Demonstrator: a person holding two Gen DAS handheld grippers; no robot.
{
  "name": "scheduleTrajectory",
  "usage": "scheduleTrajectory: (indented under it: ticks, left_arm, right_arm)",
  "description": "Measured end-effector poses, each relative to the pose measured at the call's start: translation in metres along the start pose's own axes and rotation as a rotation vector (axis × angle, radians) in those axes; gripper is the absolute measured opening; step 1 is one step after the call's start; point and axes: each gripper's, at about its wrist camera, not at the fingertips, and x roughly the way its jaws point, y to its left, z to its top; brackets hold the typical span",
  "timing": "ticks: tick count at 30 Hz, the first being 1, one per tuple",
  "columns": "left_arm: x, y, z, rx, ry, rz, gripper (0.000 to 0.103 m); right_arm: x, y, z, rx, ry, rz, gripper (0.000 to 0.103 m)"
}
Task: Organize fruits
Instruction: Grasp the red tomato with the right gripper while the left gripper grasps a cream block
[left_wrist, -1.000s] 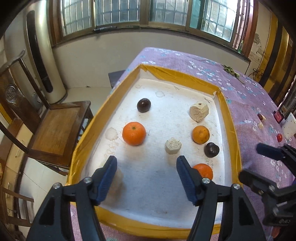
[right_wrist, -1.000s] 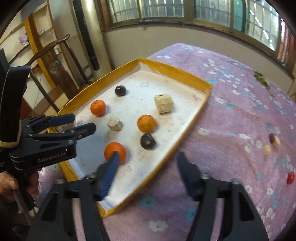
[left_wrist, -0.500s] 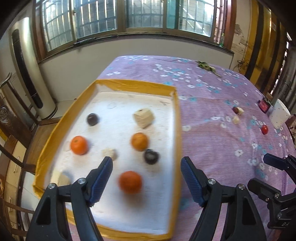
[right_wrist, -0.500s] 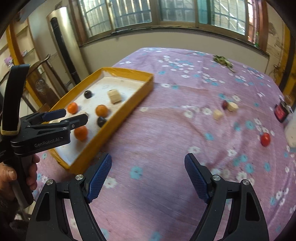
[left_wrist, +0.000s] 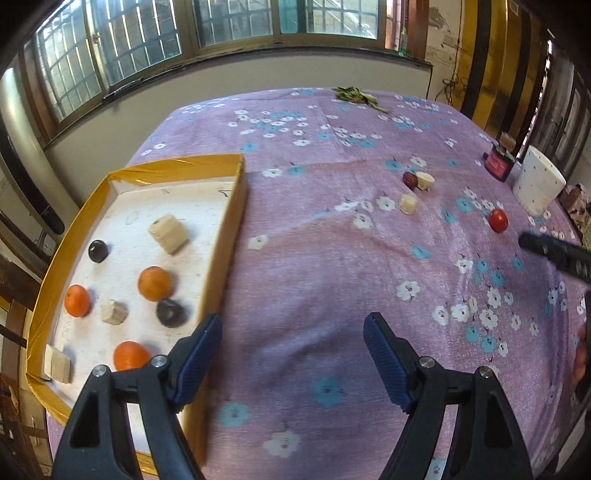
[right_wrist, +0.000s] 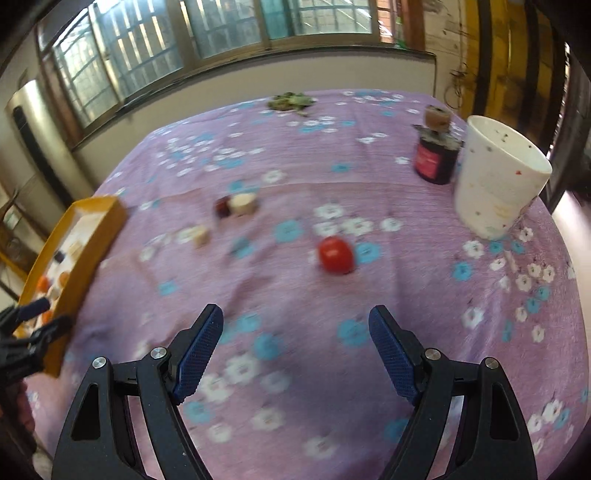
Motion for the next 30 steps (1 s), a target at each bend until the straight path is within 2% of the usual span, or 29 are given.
scheduleTrajectory:
  ticks: [5, 7, 10, 12, 17, 20, 24, 25, 26, 27, 28, 30]
  left_arm:
    - [0.006, -0.021, 0.008, 0.039, 0.030, 0.008, 0.081]
    - [0.009, -0.028, 0.015, 0.049, 0.033, 0.000, 0.081]
    - [0.018, -0.038, 0.030, 0.057, 0.038, -0.023, 0.081]
    - [0.025, -0.048, 0.043, 0.060, 0.031, -0.049, 0.081]
    - [0.049, -0.073, 0.074, 0.088, 0.001, -0.124, 0.080]
    - [0.068, -0.086, 0.088, 0.102, 0.012, -0.164, 0.071]
    - [0.098, -0.093, 0.096, 0.081, 0.083, -0.216, 0.047]
    - [0.102, -0.093, 0.097, 0.075, 0.088, -0.217, 0.043]
    - [0.101, -0.095, 0.098, 0.080, 0.052, -0.212, 0.040]
    - [0.102, -0.097, 0.099, 0.090, 0.048, -0.225, 0.029]
    - [0.103, -0.098, 0.099, 0.099, 0.053, -0.238, 0.023]
    - [0.102, -0.099, 0.097, 0.109, 0.038, -0.235, 0.023]
  right_arm:
    - [0.031, -0.010, 0.020, -0.057, 0.025, 0.021, 0.079]
    - [0.041, -0.014, 0.022, -0.062, 0.044, 0.062, 0.059]
    - [0.051, -0.014, 0.022, -0.106, 0.064, 0.061, 0.039]
    - [0.053, -0.013, 0.020, -0.137, 0.057, 0.042, 0.031]
    - [0.047, -0.022, 0.018, -0.116, 0.039, 0.077, 0.030]
    - [0.044, -0.024, 0.016, -0.115, 0.046, 0.084, 0.031]
    - [0.043, -0.027, 0.013, -0.107, 0.052, 0.091, 0.031]
    - [0.042, -0.027, 0.013, -0.106, 0.049, 0.090, 0.031]
    - [0.042, -0.028, 0.013, -0.104, 0.049, 0.091, 0.031]
    - [0.041, -0.029, 0.013, -0.099, 0.047, 0.093, 0.031]
    - [0.041, -0.029, 0.013, -0.099, 0.046, 0.094, 0.031]
    - [0.039, -0.027, 0.013, -0.107, 0.044, 0.085, 0.031]
